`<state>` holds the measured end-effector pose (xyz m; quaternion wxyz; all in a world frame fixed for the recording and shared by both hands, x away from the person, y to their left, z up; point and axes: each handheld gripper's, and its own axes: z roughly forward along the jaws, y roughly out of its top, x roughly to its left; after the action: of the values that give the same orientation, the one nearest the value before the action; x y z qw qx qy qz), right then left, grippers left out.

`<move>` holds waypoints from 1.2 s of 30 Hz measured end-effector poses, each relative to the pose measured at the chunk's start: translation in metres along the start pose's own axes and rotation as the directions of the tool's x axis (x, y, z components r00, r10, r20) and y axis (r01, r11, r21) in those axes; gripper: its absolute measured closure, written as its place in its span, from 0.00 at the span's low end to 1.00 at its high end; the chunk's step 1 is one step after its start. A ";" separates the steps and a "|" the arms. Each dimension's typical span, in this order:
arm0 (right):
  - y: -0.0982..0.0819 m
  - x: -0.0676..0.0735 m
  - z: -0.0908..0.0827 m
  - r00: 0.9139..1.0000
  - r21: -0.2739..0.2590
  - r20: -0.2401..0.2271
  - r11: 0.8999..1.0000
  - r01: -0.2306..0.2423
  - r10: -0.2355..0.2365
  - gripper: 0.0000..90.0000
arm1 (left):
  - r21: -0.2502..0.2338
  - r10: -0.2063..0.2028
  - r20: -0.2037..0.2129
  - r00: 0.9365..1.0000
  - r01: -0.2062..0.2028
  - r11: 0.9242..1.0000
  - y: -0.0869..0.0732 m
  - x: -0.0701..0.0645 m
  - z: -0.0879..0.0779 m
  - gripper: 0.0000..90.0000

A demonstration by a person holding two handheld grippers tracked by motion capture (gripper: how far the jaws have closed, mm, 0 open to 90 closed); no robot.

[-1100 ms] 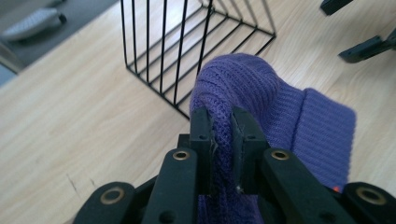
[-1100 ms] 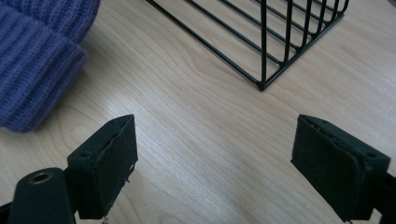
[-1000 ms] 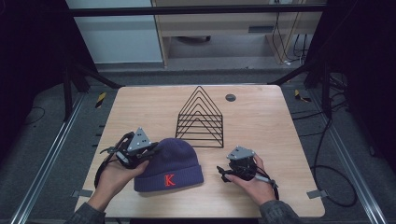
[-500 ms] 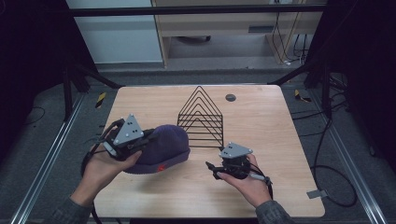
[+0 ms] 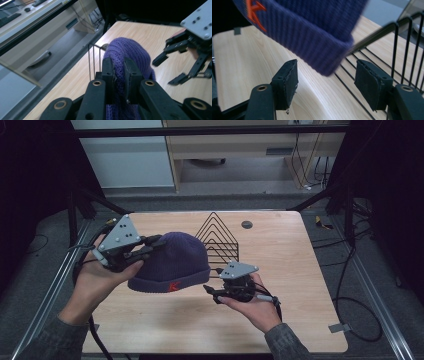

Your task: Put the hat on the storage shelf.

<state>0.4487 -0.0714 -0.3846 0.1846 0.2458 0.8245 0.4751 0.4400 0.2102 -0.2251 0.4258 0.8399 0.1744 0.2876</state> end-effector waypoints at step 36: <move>0.075 -0.089 -0.048 0.998 0.055 0.050 0.998 0.032 -0.035 0.82 | -0.091 -0.127 0.021 0.992 0.128 0.988 0.065 0.057 0.058 0.89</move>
<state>0.5122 -0.1239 -0.2894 0.2065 0.2489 0.8362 0.4429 0.5234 0.1678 -0.1806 0.4828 0.8088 0.2111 0.2611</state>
